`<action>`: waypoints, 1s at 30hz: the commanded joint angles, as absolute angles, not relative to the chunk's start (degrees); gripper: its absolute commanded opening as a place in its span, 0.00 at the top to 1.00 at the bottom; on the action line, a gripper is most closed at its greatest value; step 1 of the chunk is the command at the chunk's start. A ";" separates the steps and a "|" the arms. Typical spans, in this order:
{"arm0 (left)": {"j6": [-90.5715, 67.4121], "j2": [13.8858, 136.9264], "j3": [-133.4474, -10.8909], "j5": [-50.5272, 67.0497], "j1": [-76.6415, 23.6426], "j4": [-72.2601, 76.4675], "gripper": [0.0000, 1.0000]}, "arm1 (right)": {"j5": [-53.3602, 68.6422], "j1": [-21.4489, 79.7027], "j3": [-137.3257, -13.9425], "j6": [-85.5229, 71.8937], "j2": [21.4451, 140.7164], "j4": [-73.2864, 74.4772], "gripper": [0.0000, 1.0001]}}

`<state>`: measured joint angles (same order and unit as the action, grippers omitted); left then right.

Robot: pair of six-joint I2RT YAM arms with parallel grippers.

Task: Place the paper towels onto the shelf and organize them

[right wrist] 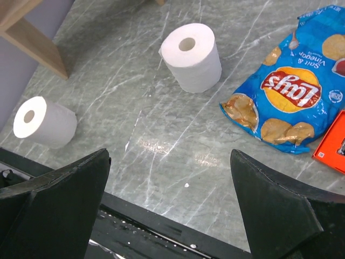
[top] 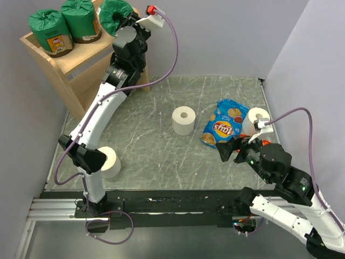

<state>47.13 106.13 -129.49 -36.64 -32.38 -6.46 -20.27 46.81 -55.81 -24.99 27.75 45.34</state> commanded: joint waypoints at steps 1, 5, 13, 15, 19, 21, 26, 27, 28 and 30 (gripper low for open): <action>47.20 107.22 -132.45 -32.08 -30.68 -1.23 0.60 | -20.13 47.02 -60.20 -24.43 28.57 45.97 0.00; 46.32 108.28 -132.98 -31.12 -29.62 -1.58 0.60 | -18.99 47.02 -61.08 -25.31 28.30 45.88 0.00; 47.29 109.42 -132.80 -30.76 -27.77 1.23 0.58 | -17.84 47.02 -62.93 -25.31 29.44 46.67 0.00; 46.67 109.34 -132.37 -30.15 -27.16 1.58 0.57 | -17.58 47.02 -63.45 -25.14 29.97 46.58 0.00; 46.49 110.21 -132.54 -29.00 -25.93 1.06 0.55 | -17.14 47.02 -64.16 -25.22 30.76 46.49 0.00; 46.67 110.74 -132.71 -29.00 -25.75 1.14 0.54 | -17.14 47.02 -65.56 -24.96 31.46 47.72 0.00; 46.93 111.70 -133.41 -27.95 -25.05 2.37 0.44 | -18.11 47.02 -67.15 -24.52 31.12 48.87 0.00; 47.37 111.97 -133.50 -28.38 -24.70 2.90 0.43 | -17.67 47.02 -67.24 -24.35 30.85 48.52 0.00; 47.55 112.06 -133.42 -28.48 -24.61 4.03 0.39 | -17.41 47.02 -67.24 -24.35 30.68 48.34 0.00; 47.37 112.41 -133.86 -28.56 -24.09 4.04 0.35 | -16.96 47.02 -67.59 -24.43 30.41 48.43 0.01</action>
<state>47.09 112.05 -130.56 -29.36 -25.12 -1.02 -17.26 46.81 -65.01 -24.99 31.05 48.88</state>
